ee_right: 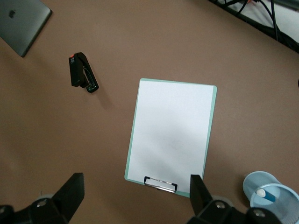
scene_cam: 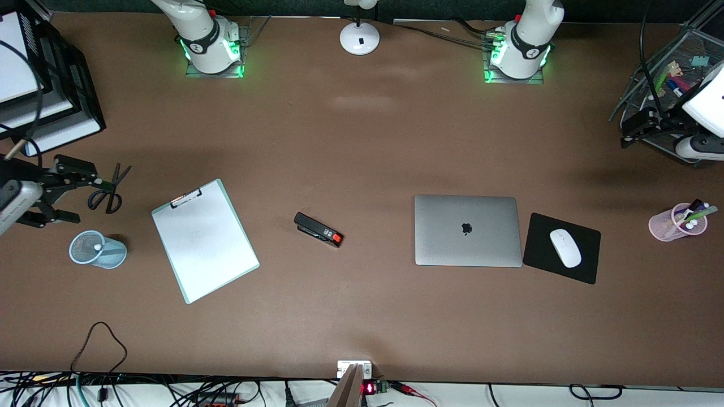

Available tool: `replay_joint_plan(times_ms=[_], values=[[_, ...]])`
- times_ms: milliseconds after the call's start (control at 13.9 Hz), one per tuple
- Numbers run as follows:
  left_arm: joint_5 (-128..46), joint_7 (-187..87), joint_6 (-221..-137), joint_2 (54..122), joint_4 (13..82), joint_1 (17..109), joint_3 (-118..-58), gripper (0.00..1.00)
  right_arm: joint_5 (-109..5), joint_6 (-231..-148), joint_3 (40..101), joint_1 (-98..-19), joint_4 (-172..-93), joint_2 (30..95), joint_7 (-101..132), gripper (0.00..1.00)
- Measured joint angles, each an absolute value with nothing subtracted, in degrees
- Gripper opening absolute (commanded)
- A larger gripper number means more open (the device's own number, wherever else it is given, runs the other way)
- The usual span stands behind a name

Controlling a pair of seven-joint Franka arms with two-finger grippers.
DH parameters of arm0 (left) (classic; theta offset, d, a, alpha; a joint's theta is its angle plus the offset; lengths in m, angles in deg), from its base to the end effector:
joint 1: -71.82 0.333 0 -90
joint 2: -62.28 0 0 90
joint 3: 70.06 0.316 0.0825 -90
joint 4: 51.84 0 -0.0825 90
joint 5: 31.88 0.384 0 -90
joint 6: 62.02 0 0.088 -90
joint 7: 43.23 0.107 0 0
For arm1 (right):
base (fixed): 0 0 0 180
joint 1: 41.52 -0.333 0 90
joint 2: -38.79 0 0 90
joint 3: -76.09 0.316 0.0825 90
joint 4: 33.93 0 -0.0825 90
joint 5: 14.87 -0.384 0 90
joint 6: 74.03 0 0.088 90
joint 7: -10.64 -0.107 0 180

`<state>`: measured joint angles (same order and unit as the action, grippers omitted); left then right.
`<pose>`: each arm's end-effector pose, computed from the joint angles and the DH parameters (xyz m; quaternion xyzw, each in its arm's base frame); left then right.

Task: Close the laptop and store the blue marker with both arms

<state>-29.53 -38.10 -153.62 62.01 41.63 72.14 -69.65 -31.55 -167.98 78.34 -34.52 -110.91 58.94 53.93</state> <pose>0.5539 0.0114 0.6010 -0.9989 0.0392 0.0150 0.0197 0.6598 -0.0301 0.5285 -0.9376 -0.3119 -0.0366 0.1491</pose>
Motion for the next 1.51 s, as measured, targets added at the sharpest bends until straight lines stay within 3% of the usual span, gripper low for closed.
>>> replay_joint_plan(times_ms=[649, 1009, 1514], values=[[-29.53, -38.1, -153.05, 62.01, 41.63, 72.29, -69.61, 1.0, -26.5, -159.34, 78.29, -36.94, -109.82, 58.56, 32.48, 1.0], [-29.53, -38.1, -152.88, 62.01, 41.63, 72.41, -69.58, 1.0, -20.88, -156.27, 78.3, -38.1, -108.62, 53.78, 22.21, 1.0], [-29.53, -38.1, -152.84, 62.01, 41.63, 72.44, -69.58, 1.0, -16.3, -156.88, 78.3, -38.67, -116.36, 47.1, 17.85, 1.0]])
